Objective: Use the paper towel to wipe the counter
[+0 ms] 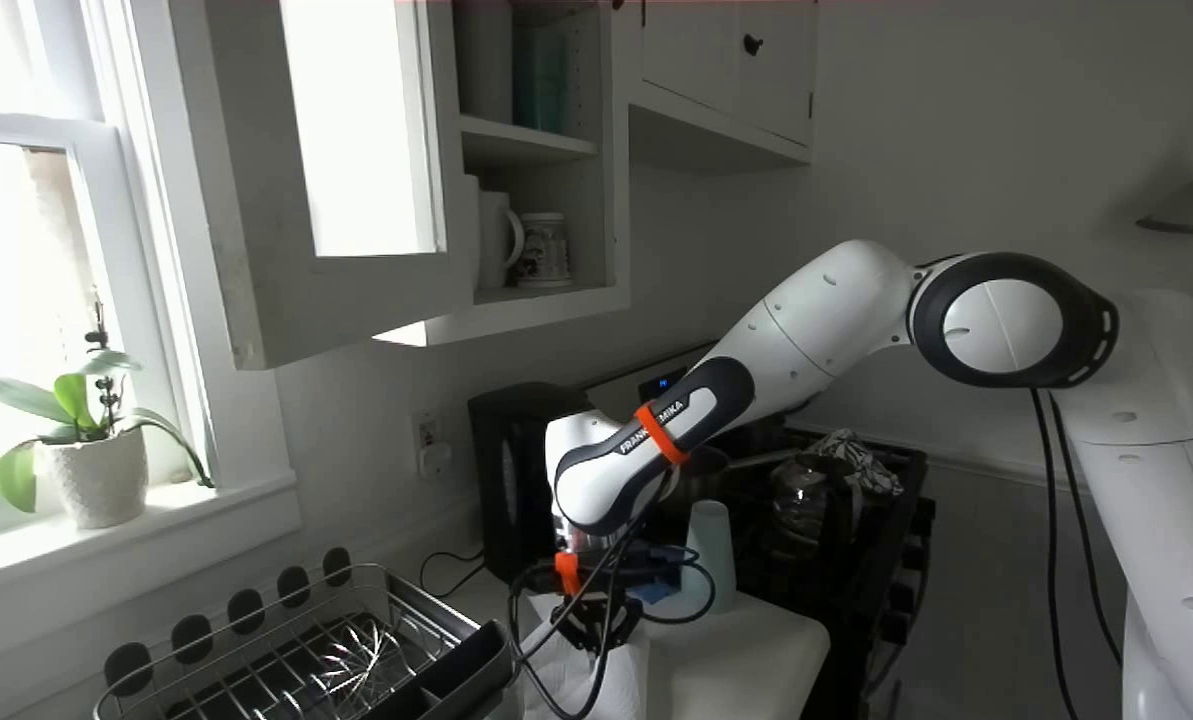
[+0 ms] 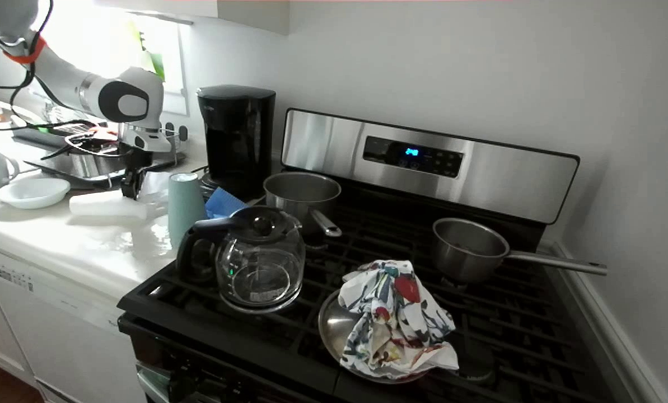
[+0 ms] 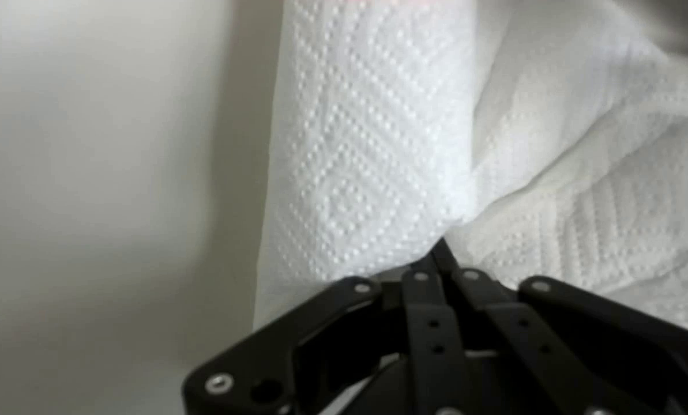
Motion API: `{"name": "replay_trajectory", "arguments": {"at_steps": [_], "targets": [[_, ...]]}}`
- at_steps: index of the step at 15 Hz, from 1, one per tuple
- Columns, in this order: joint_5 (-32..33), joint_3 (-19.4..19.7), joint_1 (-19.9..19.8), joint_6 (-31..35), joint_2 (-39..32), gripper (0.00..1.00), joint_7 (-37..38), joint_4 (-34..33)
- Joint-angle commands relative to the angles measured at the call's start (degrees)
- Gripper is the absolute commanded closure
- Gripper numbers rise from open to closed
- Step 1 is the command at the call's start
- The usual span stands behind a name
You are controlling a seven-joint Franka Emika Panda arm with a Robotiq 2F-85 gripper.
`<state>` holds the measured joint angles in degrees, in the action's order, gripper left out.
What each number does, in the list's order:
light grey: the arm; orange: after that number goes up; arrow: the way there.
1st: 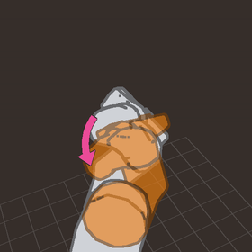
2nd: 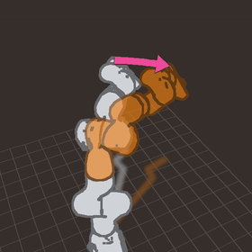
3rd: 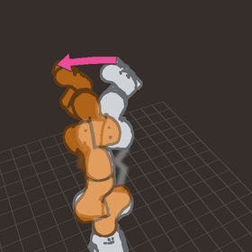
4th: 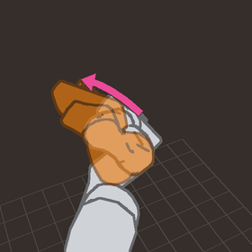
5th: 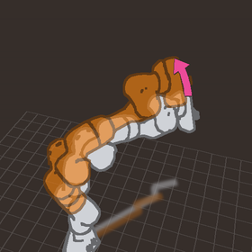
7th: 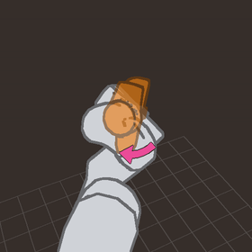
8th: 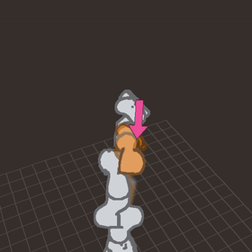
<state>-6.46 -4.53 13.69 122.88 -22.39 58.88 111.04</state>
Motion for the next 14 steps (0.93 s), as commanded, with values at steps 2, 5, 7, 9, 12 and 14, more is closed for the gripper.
{"name": "replay_trajectory", "arguments": {"at_steps": [2, 5, 7, 9, 12, 14], "targets": [[0.92, -0.05, 0.13, -0.83, 0.54, 1.0, -0.06, 0.62], [1.01, -0.08, 0.14, -0.81, 0.72, 0.98, -0.06, 0.8], [1.01, -0.08, 0.14, -0.81, 0.72, 1.0, -0.06, 0.78], [1.18, -1.27, 0.39, -3.13, 0.73, 1.0, -3.6, 1.13], [1.98, -1.4, 0.81, -7.15, 1.52, 1.0, -4.82, 2.68], [2.98, -1.17, 1.23, -10.97, 1.78, 1.0, -4.11, 3.07]]}}
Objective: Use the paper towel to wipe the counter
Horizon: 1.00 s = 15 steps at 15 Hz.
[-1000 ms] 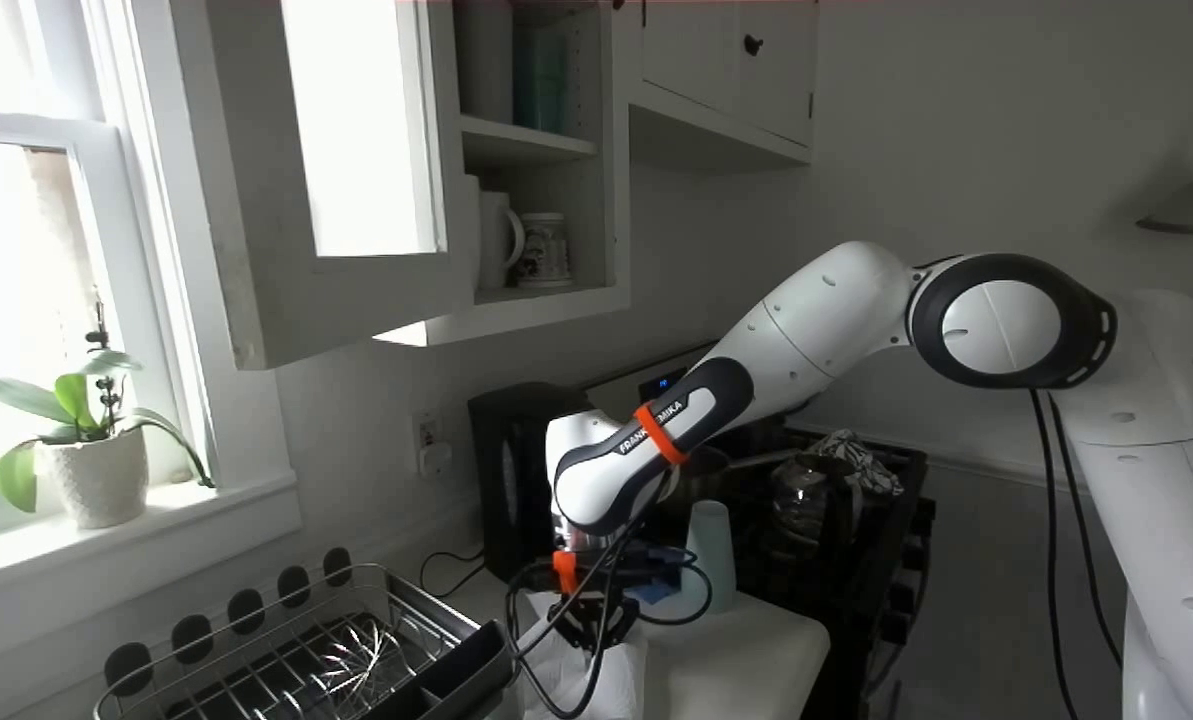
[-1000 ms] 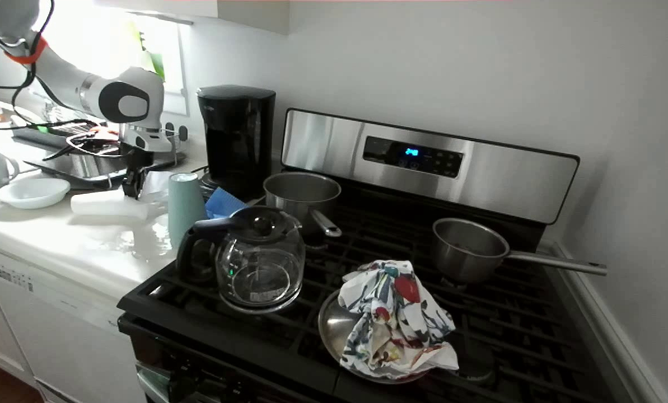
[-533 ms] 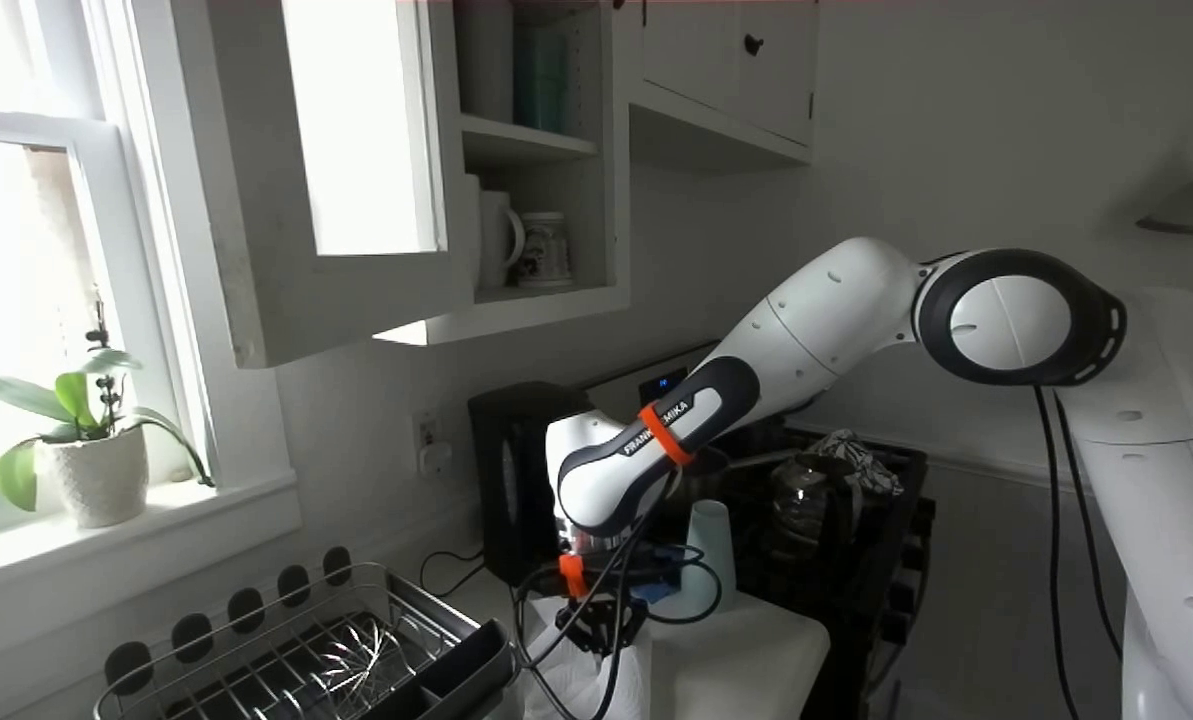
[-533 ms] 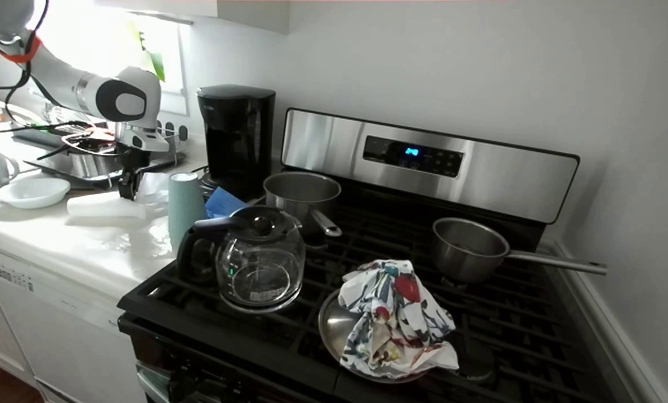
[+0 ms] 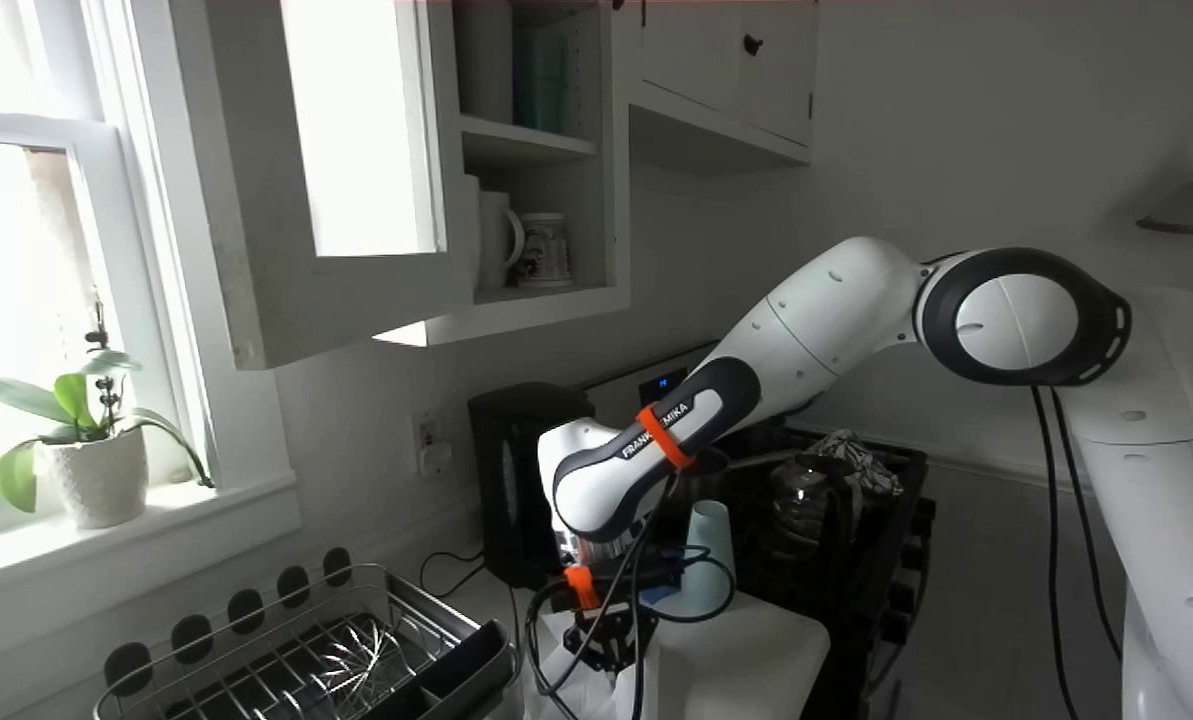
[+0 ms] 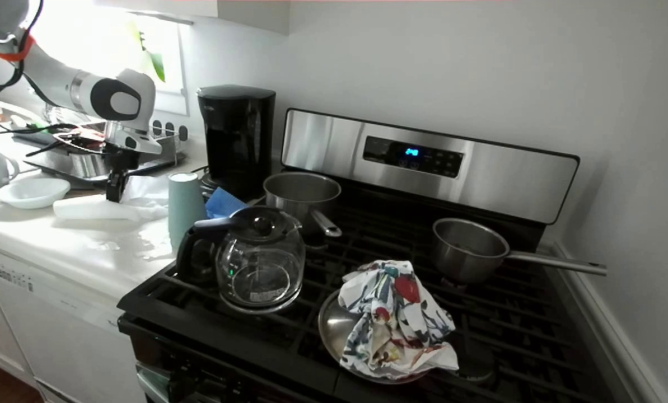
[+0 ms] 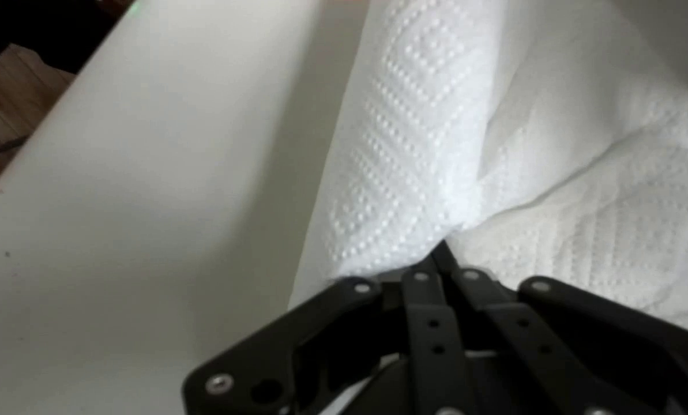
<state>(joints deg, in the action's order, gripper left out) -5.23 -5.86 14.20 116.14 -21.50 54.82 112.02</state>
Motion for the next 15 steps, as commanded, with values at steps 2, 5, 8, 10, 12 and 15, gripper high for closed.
{"name": "replay_trajectory", "arguments": {"at_steps": [2, 5, 8, 10, 12, 15], "targets": [[4.21, 0.59, 1.32, -9.45, 0.84, 1.0, 1.02, 2.32], [7.44, 1.07, 1.89, -16.34, 0.45, 1.0, 4.79, 2.65], [9.37, 2.22, 1.62, -21.29, 0.23, 1.0, 11.27, 3.83], [10.68, 3.18, 1.35, -23.07, 0.11, 1.0, 16.18, 4.25], [13.0, 4.31, 1.29, -22.48, -0.2, 1.0, 21.25, 3.97], [16.29, 5.22, 1.2, -19.36, 0.16, 1.0, 27.82, 3.62]]}}
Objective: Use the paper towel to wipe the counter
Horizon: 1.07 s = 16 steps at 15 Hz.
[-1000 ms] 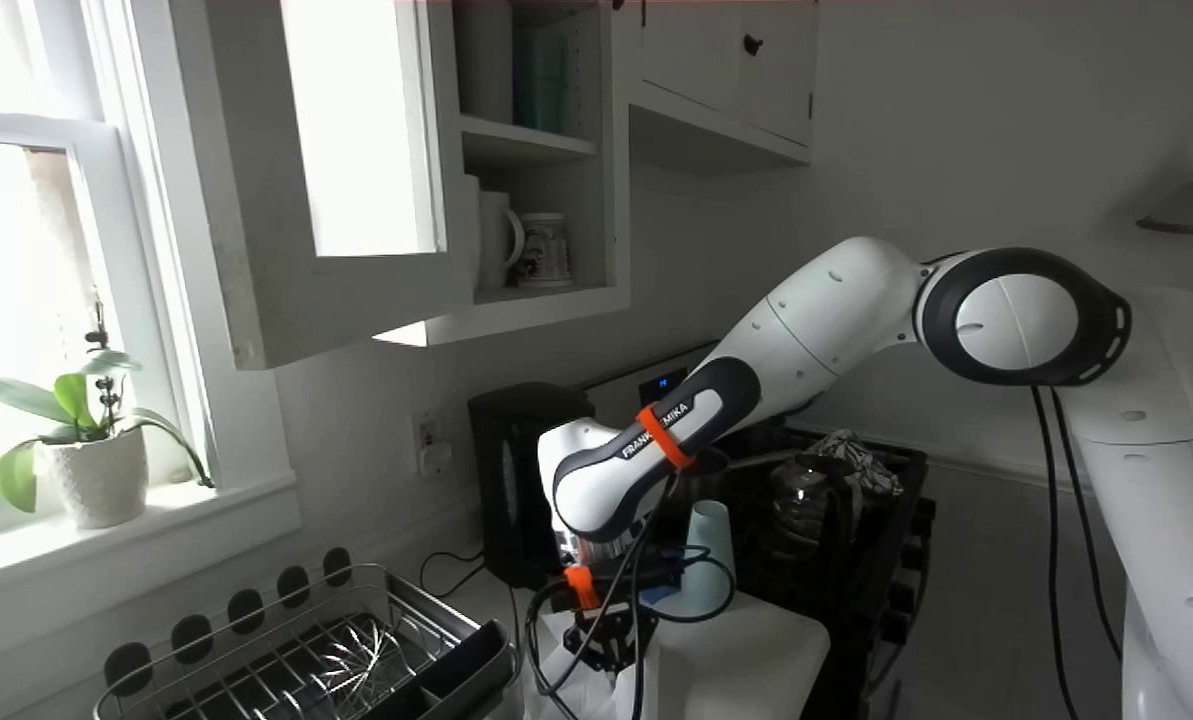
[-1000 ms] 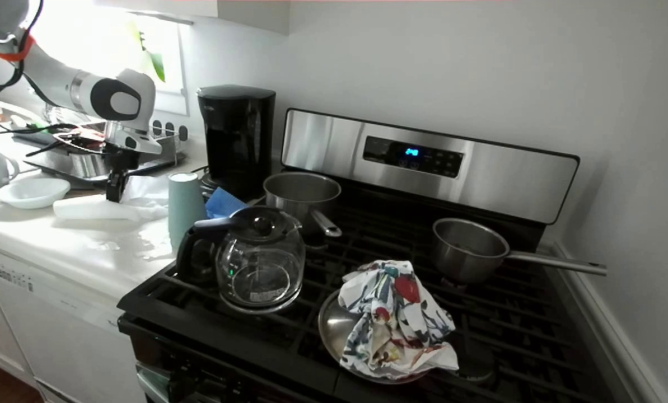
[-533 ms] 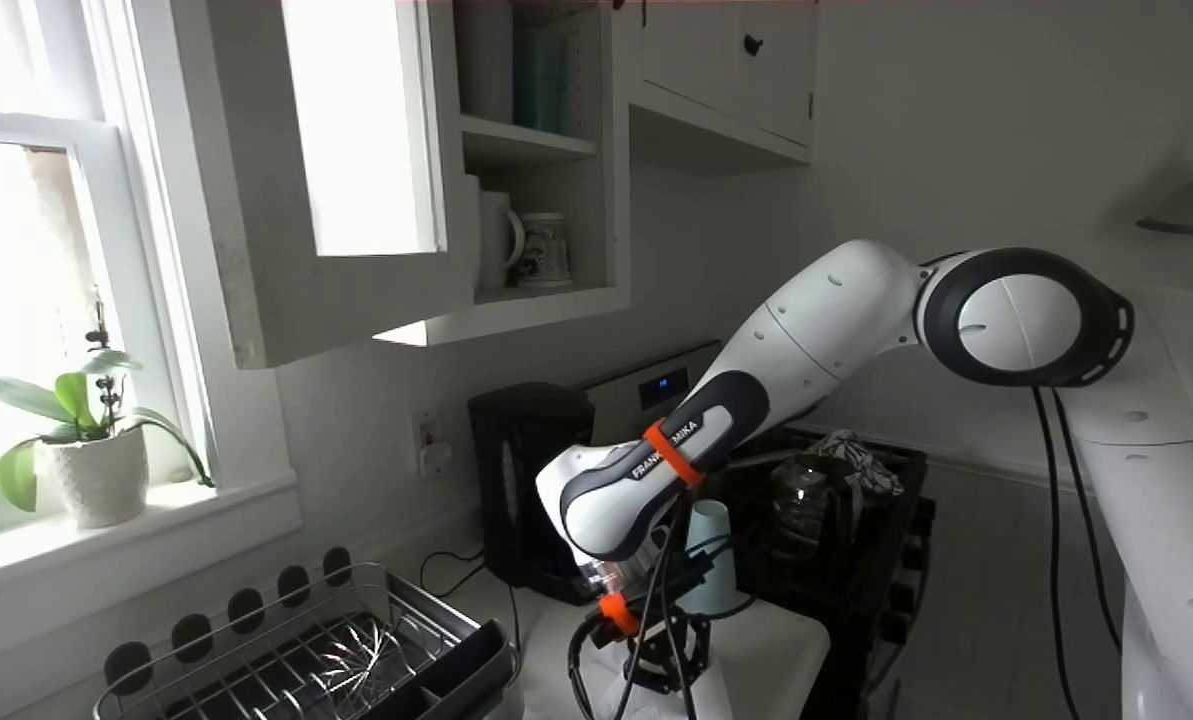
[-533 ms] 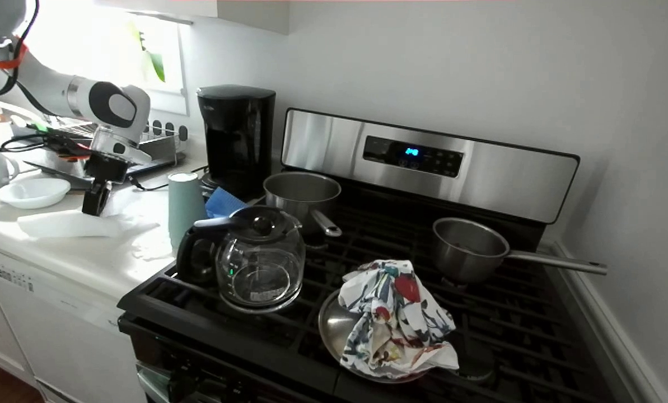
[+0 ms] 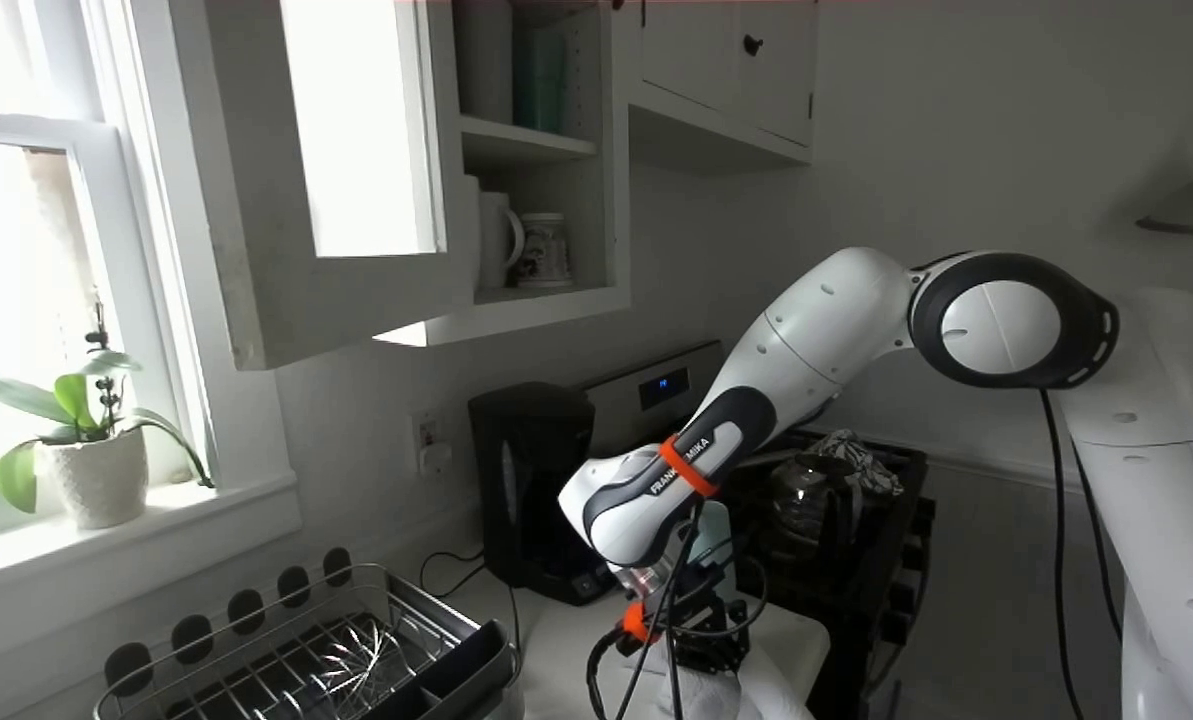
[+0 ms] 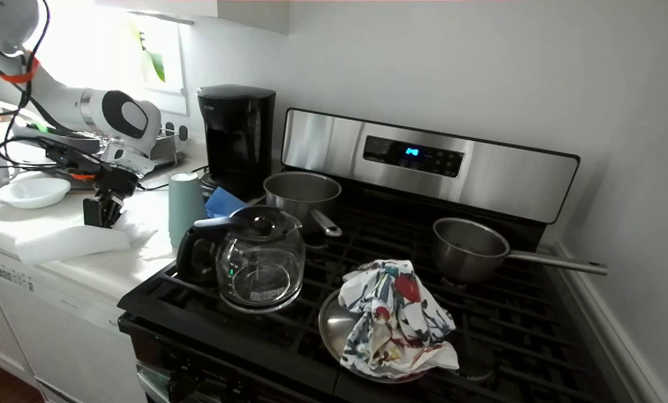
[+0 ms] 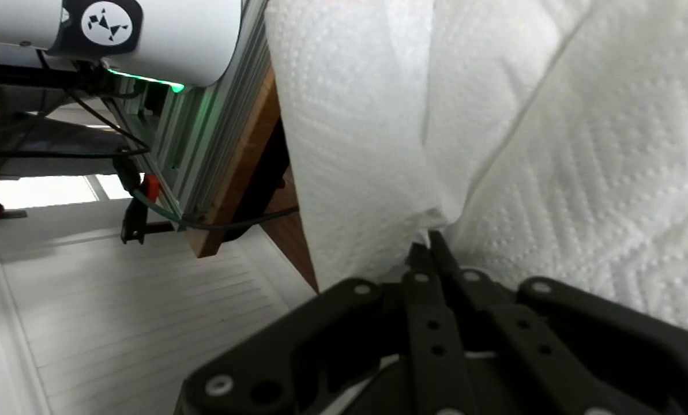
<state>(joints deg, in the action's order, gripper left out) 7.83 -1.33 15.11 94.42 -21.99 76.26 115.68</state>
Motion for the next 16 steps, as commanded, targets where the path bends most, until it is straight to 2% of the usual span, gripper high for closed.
{"name": "replay_trajectory", "arguments": {"at_steps": [1, 7, 11, 14, 16], "targets": [[4.31, 0.8, 0.3, 3.55, 0.59, 1.0, 8.29, -0.29], [9.49, 0.79, 0.21, 10.18, 1.94, 1.0, 18.49, -0.9], [11.96, 0.28, 0.24, 21.29, 3.2, 1.0, 22.35, -0.51], [11.82, -0.4, 0.36, 27.51, 3.28, 1.0, 22.47, -0.57], [12.04, -1.01, 0.83, 29.04, 3.07, 1.0, 20.98, -1.02]]}}
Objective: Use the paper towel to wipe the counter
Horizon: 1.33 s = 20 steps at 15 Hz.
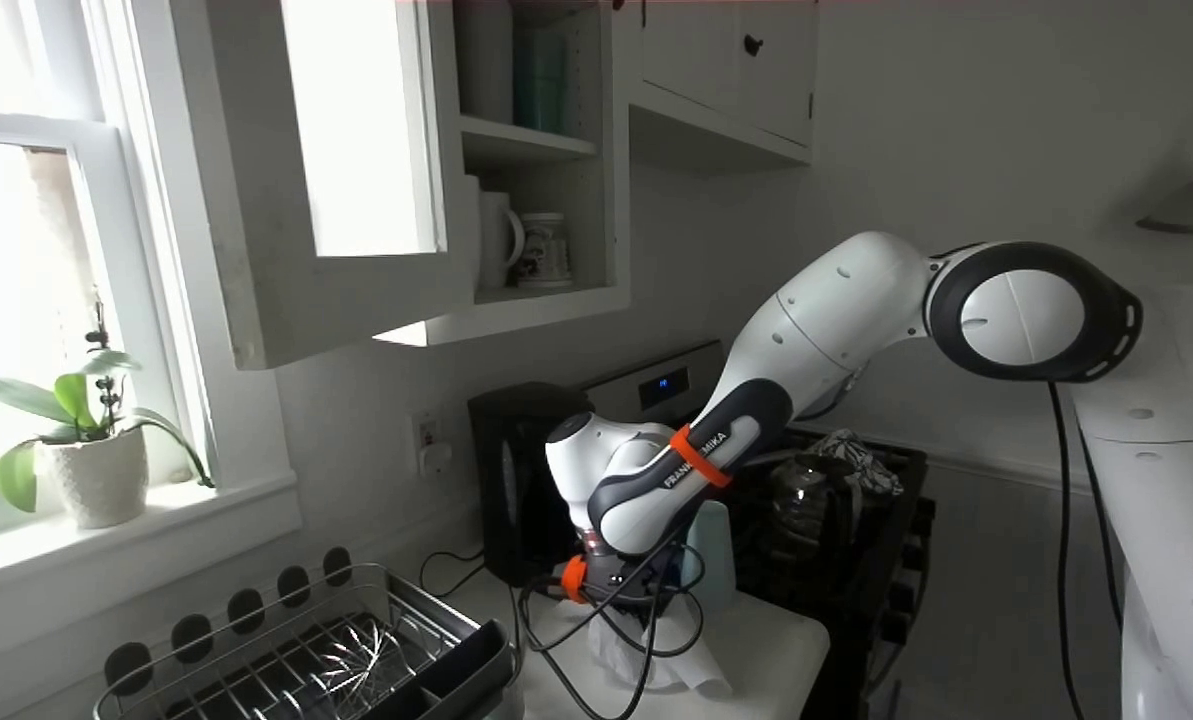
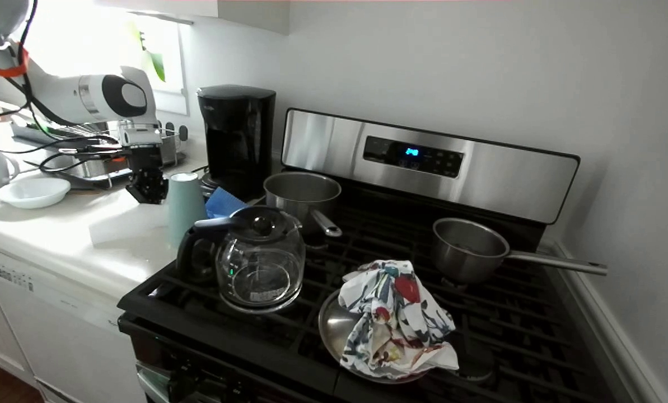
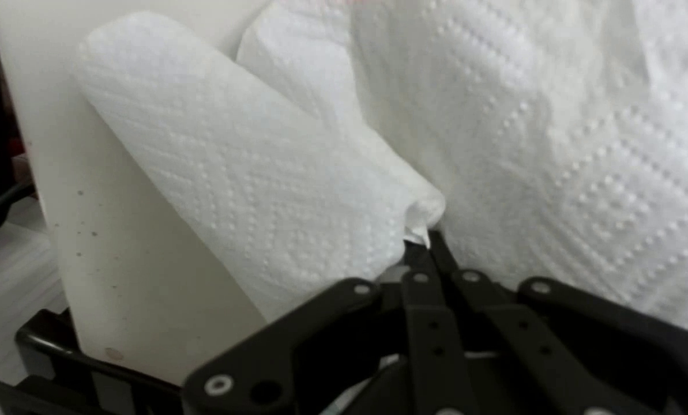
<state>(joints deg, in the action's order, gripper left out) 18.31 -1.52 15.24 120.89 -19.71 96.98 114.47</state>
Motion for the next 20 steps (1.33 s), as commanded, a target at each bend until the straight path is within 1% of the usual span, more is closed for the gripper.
{"name": "replay_trajectory", "arguments": {"at_steps": [1, 4, 5, 6, 8, 11, 13, 14, 16, 17, 20], "targets": [[1.28, -1.19, 0.74, 3.27, 0.94, 1.0, -0.57, 0.23], [1.19, -1.99, 1.1, 4.13, 3.2, 1.0, -2.7, 1.41], [0.9, -2.35, 1.1, 3.8, 3.94, 0.73, -3.8, 1.64], [1.02, -2.65, 1.09, 3.42, 4.74, 0.71, -5.11, 1.83], [0.58, -3.3, 0.88, 0.93, 6.1, 0.6, -8.38, 1.73], [1.39, -4.15, 0.72, -3.62, 8.33, 0.38, -15.99, 1.67], [1.11, -4.84, 0.58, -6.81, 9.61, 0.25, -21.74, 1.2], [1.33, -5.1, 0.57, -8.37, 10.25, 0.17, -24.36, 0.96], [2.72, -5.48, 0.75, -11.92, 11.43, 0.05, -28.17, 0.31], [3.99, -5.69, 0.81, -13.22, 12.05, 0.01, -29.69, 0.2], [7.08, -6.57, 0.65, -15.49, 14.36, 0.0, -34.39, 0.58]]}}
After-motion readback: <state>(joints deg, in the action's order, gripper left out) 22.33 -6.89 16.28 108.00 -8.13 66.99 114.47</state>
